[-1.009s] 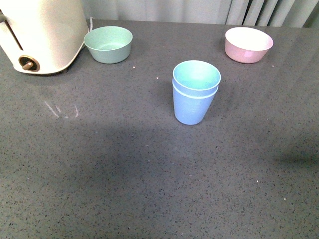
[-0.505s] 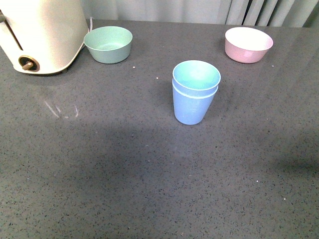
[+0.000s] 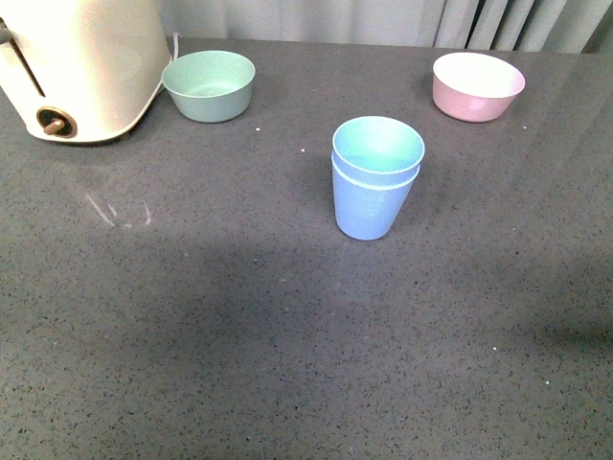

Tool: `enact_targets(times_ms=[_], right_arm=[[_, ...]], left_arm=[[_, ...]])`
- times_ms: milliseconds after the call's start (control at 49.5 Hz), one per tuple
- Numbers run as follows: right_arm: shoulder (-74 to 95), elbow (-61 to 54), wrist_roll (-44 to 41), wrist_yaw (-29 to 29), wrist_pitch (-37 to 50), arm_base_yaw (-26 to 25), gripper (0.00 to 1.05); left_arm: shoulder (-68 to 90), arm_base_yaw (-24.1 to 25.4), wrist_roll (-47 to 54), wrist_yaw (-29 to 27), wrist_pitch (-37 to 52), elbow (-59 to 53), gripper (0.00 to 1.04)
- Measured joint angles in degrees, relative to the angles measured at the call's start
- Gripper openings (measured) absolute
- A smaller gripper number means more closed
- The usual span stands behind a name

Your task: Stack blue cups with both arms

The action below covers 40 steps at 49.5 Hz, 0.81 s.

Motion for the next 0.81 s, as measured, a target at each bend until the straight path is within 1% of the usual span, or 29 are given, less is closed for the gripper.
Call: enact_targets(times_ms=[61,121,141,202,303,323,485,545,585,646,808], right_arm=[[0.0,0.0,0.0,0.0,0.0,0.0,0.02],[0.0,0.0,0.0,0.0,0.0,0.0,0.13],[0.0,0.0,0.0,0.0,0.0,0.0,0.15],[0.0,0.0,0.0,0.0,0.0,0.0,0.25],[0.0,0.0,0.0,0.0,0.0,0.0,0.48],[0.0,0.0,0.0,0.0,0.0,0.0,0.50],[0.0,0.0,0.0,0.0,0.0,0.0,0.85],[0.0,0.0,0.0,0.0,0.0,0.0,0.95],[0.0,0.0,0.0,0.0,0.0,0.0,0.97],[0.0,0.0,0.1,0.0,0.0,0.0,0.95],[0.0,0.0,0.1,0.0,0.0,0.0,0.96]], left_arm=[[0.0,0.0,0.0,0.0,0.0,0.0,0.96],[0.0,0.0,0.0,0.0,0.0,0.0,0.96],[0.0,0.0,0.0,0.0,0.0,0.0,0.96],[0.0,0.0,0.0,0.0,0.0,0.0,0.96],[0.0,0.0,0.0,0.0,0.0,0.0,0.96],[0.0,0.0,0.0,0.0,0.0,0.0,0.96],[0.0,0.0,0.0,0.0,0.0,0.0,0.96],[0.0,0.0,0.0,0.0,0.0,0.0,0.96],[0.0,0.0,0.0,0.0,0.0,0.0,0.96],[0.0,0.0,0.0,0.0,0.0,0.0,0.96],[0.0,0.0,0.0,0.0,0.0,0.0,0.96]])
